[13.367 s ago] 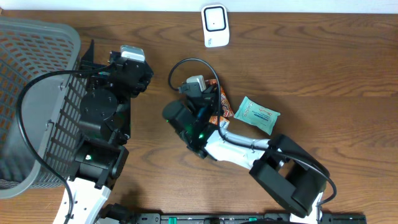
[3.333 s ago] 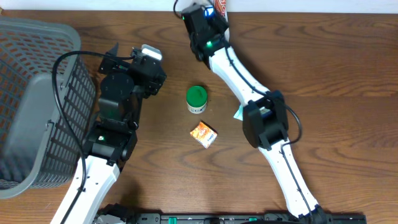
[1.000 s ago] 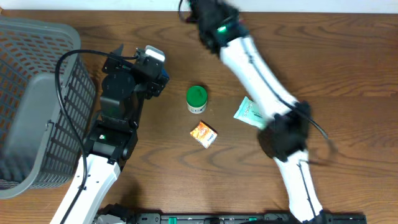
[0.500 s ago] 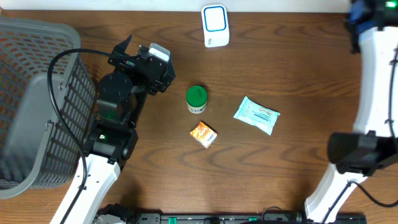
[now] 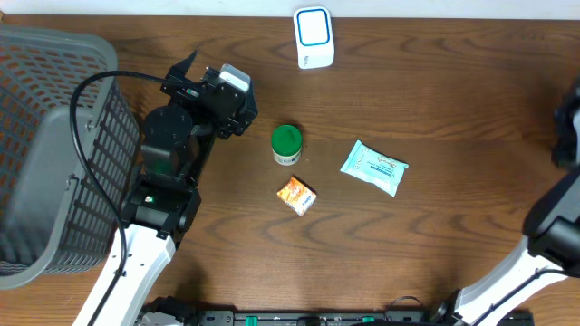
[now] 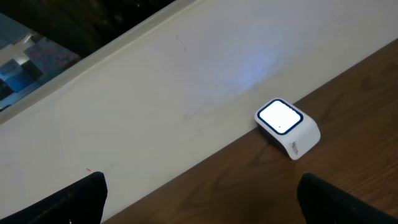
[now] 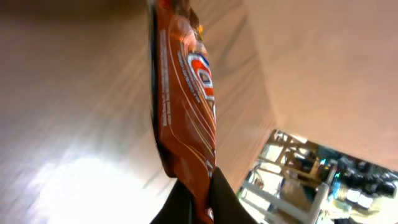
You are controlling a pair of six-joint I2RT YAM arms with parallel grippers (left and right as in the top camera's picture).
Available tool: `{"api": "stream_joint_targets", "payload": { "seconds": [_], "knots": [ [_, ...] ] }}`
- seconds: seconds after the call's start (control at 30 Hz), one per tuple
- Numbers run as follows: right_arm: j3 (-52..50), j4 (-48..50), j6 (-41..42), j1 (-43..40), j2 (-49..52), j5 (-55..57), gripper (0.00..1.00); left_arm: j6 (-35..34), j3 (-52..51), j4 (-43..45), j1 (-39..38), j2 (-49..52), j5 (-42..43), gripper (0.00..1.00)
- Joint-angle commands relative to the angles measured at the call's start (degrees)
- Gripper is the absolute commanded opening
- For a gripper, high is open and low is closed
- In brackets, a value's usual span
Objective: Scan the item barcode
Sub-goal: 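Carry the red bar away to the right side of the table, then reach the right gripper to the light-green wipes pack and grasp it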
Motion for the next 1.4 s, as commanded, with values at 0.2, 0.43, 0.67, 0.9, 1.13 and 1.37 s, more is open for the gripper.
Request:
{"api": "stream_joint_targets", "payload": {
  "seconds": [0.2, 0.43, 0.67, 0.9, 1.13, 1.37],
  "knots": [
    [1.9, -3.5, -0.5, -4.4, -0.2, -32.9, 0.99, -0.3, 0.5, 0.3, 0.2, 0.6, 0.4, 0.98],
    [5.8, -13.8, -7.5, -0.8, -0.2, -83.3, 0.99, -0.3, 0.5, 0.3, 0.2, 0.6, 0.4, 0.98],
    [-6.2, -15.2, -3.6, 10.2, -0.3, -90.7, 0.99, -0.3, 0.5, 0.3, 0.2, 0.6, 6.9, 0.98],
    [-24.1, 6.5, 13.9, 22.7, -0.3, -82.2, 0.99, -0.3, 0.5, 0.3, 0.2, 0.6, 7.2, 0.98],
    [-28.2, 12.9, 23.7, 28.2, -0.3, -74.3, 0.94, -0.3, 0.5, 0.3, 0.2, 0.6, 7.2, 0.98],
    [-28.9, 13.0, 25.6, 28.9, -0.3, -67.2, 0.01, -0.3, 0.5, 0.3, 0.2, 0.6, 7.2, 0.98]
  ]
}}
